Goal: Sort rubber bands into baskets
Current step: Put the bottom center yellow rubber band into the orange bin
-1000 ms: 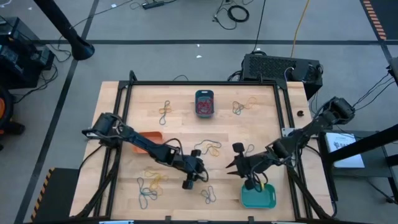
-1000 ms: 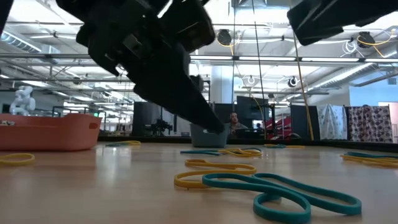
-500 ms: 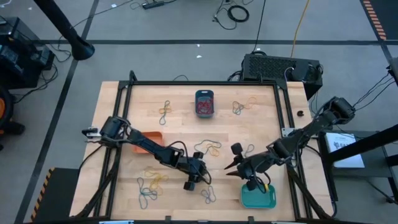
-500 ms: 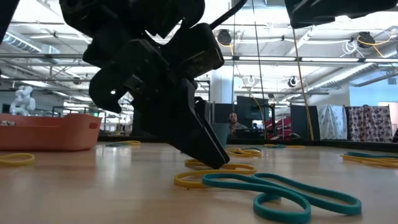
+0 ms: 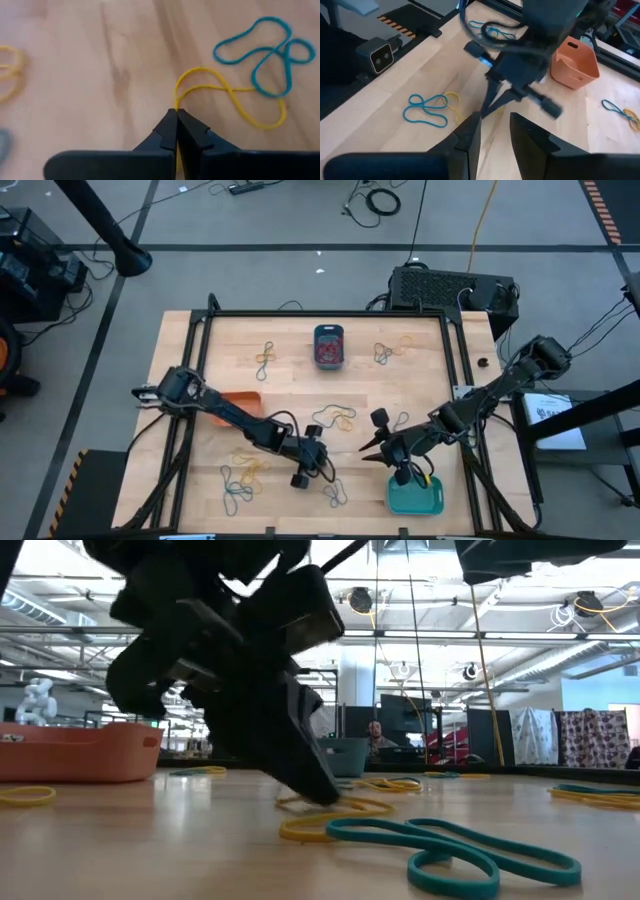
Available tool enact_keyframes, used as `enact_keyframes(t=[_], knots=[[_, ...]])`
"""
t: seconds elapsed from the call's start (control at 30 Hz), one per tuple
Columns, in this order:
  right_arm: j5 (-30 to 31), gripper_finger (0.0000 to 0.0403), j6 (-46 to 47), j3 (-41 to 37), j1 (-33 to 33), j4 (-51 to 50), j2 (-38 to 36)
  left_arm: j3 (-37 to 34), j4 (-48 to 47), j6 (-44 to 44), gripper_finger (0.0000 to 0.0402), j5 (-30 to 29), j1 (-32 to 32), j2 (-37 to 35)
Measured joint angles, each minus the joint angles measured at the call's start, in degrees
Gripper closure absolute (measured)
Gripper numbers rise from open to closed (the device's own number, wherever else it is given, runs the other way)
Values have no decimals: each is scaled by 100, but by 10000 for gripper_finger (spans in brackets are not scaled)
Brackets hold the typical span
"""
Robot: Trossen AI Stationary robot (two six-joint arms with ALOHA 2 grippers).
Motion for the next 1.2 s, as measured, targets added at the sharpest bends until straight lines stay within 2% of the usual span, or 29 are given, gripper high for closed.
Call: enact_keyframes(t=[0.13,0.3,0.4,0.47,0.77,0.97,1.1,1.2], knots=[[0,306,43,0,0,8,0,46,-353,249,397,-401,-95,-659],[0,306,60,0,0,26,0,39,-1508,82,399,-1615,-347,-1616],[0,306,60,0,1,28,0,52,-2236,-370,400,-2276,-539,-2198],[0,306,61,0,1,28,0,46,-2931,-883,400,-2510,-667,-2525],[-2,306,62,0,2,25,0,46,-5901,-3223,401,-2788,-1121,-3583],[-4,306,82,0,2,37,0,46,-7563,-4382,401,-2750,-1148,-3882],[-2,306,82,0,2,36,0,46,-8255,-4835,401,-2634,-1145,-3912],[-2,306,82,0,2,36,0,46,-8308,-4888,401,-2545,-1145,-3914]])
